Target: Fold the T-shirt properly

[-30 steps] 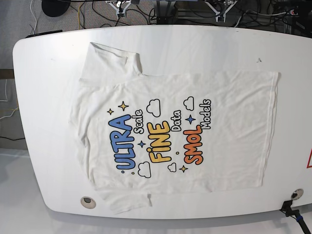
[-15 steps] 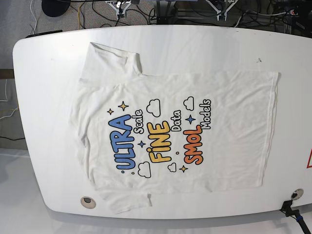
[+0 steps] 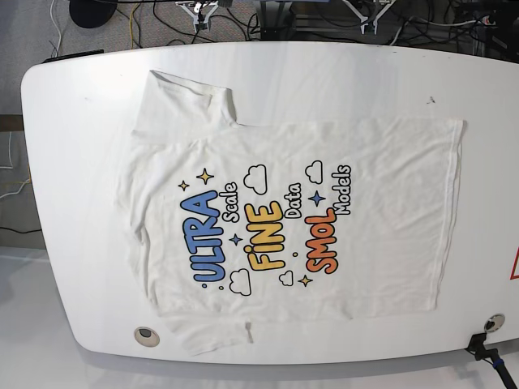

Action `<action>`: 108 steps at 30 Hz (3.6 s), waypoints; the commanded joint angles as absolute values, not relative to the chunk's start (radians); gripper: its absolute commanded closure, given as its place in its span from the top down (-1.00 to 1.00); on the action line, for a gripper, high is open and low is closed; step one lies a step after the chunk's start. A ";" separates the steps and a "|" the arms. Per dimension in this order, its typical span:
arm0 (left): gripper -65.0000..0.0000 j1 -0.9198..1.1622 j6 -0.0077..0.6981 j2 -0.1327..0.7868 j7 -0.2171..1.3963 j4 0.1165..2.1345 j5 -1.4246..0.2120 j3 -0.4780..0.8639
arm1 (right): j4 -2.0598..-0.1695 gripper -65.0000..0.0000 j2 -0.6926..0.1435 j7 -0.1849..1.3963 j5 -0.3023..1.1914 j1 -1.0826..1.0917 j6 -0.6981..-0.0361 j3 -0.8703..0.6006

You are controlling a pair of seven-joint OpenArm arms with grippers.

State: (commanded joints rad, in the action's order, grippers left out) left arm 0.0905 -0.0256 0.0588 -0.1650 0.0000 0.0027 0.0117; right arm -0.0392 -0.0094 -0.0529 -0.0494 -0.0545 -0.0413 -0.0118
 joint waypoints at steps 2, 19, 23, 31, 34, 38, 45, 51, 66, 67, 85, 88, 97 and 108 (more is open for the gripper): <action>-1.00 0.093 -0.026 0.062 -0.166 0.000 0.000 0.016 | -0.038 -1.00 -0.012 -0.055 -0.052 -0.052 -0.041 -0.010; -1.00 0.096 -0.015 0.068 -0.202 0.000 0.006 0.012 | -0.080 -1.00 -0.019 -0.034 -0.056 -0.107 -0.032 -0.012; -1.00 0.150 -0.001 0.091 -0.217 0.010 0.006 0.017 | -0.120 -1.00 -0.056 -0.035 -0.050 -0.174 -0.033 -0.006; -1.00 0.391 -0.002 0.154 -0.234 0.239 0.000 0.019 | -0.293 -1.00 -0.156 -0.026 -0.028 -0.357 -0.033 0.021; -1.00 0.400 0.001 0.152 -0.271 0.238 -0.008 0.020 | -0.296 -1.00 -0.160 -0.028 -0.032 -0.363 -0.047 0.012; -1.00 0.498 0.007 0.157 -0.305 0.363 -0.008 0.024 | -0.387 -1.00 -0.188 -0.032 -0.031 -0.444 -0.055 0.013; -1.00 0.659 0.035 0.177 -0.279 0.633 -0.040 0.028 | -0.643 -1.00 -0.269 -0.043 -0.018 -0.633 -0.048 0.009; -1.00 0.810 0.073 0.239 -0.234 0.924 -0.075 0.063 | -0.914 -1.00 -0.334 -0.045 0.001 -0.827 -0.052 0.006; -1.00 1.149 0.149 0.360 -0.232 1.472 -0.176 0.137 | -1.452 -1.00 -0.396 -0.042 0.040 -1.200 -0.055 -0.156; -1.00 1.165 0.151 0.362 -0.223 1.522 -0.175 0.149 | -1.488 -1.00 -0.399 -0.038 0.040 -1.213 -0.056 -0.169; -1.00 1.161 0.413 0.359 -0.087 1.990 -0.248 0.472 | -2.008 -1.00 -0.393 0.144 0.254 -1.097 -0.094 -0.340; -0.98 1.063 0.493 0.355 -0.050 1.985 -0.286 0.483 | -1.997 -1.00 -0.385 0.210 0.288 -0.987 -0.151 -0.372; -0.86 0.986 0.490 0.364 -0.027 1.987 -0.302 0.508 | -1.989 -1.00 -0.381 0.270 0.304 -0.830 -0.216 -0.419; -0.27 0.903 0.473 0.368 0.006 1.896 -0.438 0.560 | -1.971 -1.00 -0.399 0.447 0.405 -0.648 -0.255 -0.436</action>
